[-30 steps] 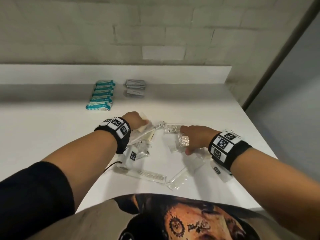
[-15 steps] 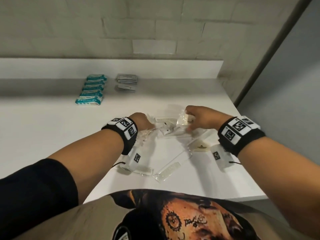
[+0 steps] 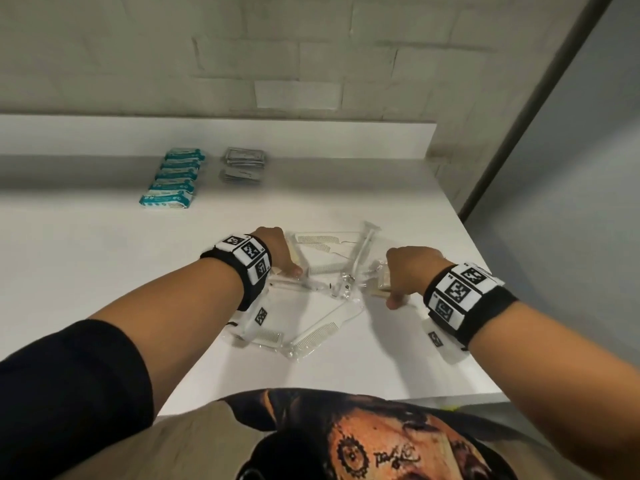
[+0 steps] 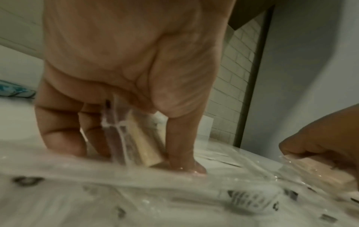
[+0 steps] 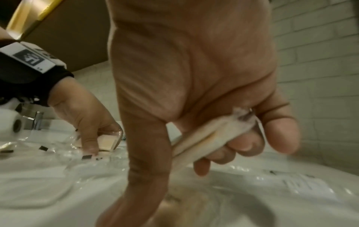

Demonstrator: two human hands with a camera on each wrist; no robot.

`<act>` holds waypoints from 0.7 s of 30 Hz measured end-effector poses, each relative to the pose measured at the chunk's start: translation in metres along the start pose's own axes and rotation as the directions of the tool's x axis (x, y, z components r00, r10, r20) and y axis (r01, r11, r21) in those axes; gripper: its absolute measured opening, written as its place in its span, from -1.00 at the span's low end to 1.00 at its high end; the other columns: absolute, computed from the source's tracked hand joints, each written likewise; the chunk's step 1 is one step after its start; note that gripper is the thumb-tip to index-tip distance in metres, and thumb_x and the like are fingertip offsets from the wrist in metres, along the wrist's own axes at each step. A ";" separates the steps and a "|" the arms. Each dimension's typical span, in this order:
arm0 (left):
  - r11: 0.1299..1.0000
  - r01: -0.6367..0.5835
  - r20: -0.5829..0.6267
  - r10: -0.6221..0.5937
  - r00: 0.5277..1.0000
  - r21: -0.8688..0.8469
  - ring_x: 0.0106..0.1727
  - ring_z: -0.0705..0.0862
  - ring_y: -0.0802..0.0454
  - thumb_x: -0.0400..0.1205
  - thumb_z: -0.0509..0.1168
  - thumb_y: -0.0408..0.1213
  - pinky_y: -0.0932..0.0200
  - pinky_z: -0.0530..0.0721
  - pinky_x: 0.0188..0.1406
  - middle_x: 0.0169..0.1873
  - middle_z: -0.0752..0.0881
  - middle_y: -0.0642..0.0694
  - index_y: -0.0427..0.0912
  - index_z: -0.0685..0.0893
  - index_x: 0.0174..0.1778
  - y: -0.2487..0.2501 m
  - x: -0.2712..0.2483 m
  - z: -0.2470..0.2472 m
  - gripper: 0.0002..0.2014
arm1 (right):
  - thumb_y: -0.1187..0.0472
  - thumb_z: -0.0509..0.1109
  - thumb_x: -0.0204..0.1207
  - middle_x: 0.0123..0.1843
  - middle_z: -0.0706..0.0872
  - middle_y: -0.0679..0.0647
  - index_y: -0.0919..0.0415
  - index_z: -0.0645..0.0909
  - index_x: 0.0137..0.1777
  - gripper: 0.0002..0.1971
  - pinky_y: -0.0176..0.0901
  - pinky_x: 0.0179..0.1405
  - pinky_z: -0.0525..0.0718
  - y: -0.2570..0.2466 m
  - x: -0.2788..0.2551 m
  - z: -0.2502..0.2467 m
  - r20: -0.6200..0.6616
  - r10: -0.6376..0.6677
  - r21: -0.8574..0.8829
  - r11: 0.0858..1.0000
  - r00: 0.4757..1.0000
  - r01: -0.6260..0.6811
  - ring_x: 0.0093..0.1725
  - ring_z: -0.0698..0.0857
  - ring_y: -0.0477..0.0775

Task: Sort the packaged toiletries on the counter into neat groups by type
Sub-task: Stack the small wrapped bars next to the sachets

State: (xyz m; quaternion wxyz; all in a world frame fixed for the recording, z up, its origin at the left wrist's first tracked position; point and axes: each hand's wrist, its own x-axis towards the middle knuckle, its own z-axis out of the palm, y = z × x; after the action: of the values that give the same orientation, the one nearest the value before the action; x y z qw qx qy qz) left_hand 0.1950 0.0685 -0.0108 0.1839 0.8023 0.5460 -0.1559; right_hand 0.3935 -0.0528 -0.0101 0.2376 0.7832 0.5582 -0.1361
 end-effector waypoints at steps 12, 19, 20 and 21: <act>0.999 0.041 0.059 -0.043 0.997 0.035 0.34 0.61 -0.15 0.52 0.44 0.07 0.05 0.55 0.34 0.31 0.66 -0.18 -0.32 0.52 0.42 0.012 -0.001 0.005 -0.32 | -0.08 0.63 0.26 0.37 0.44 0.12 0.10 0.38 0.47 -0.20 0.09 0.24 0.53 0.002 0.003 0.021 -0.070 -0.072 0.098 0.992 0.995 0.078 0.34 0.50 0.22; 0.990 -0.058 -0.004 0.058 0.998 -0.125 0.26 0.61 -0.14 0.69 0.22 0.00 0.08 0.50 0.23 0.35 0.61 -0.27 -0.29 0.51 0.41 0.015 -0.005 0.008 -0.51 | 0.13 0.61 0.33 0.32 0.59 0.11 0.19 0.27 0.49 -0.21 -0.10 -0.03 0.57 0.009 -0.005 0.018 0.001 -0.195 0.252 0.949 0.981 0.188 0.18 0.62 0.15; 0.979 -0.079 -0.029 0.075 0.997 -0.190 0.10 0.63 -0.12 0.72 0.16 -0.07 0.10 0.52 0.10 0.25 0.65 -0.28 -0.30 0.57 0.27 0.015 -0.006 0.005 -0.62 | 0.12 0.60 0.33 0.32 0.59 0.10 0.20 0.27 0.50 -0.20 -0.13 -0.06 0.56 0.011 -0.010 0.012 0.018 -0.214 0.247 0.948 0.977 0.203 0.13 0.61 0.13; 0.962 -0.087 -0.058 0.074 0.996 -0.259 0.01 0.62 -0.11 0.73 0.12 -0.13 0.11 0.51 0.01 0.16 0.66 -0.27 -0.31 0.58 0.19 0.015 -0.006 0.002 -0.68 | 0.11 0.60 0.33 0.31 0.60 0.09 0.20 0.28 0.50 -0.22 -0.16 -0.09 0.54 0.014 -0.013 0.006 0.031 -0.226 0.265 0.941 0.974 0.210 0.09 0.59 0.10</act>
State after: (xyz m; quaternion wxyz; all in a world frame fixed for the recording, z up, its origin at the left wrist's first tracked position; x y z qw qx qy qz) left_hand 0.2064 0.0574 -0.0078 0.2811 0.7962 0.5329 -0.0557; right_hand 0.4031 -0.0699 -0.0056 0.1333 0.7364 0.6113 -0.2576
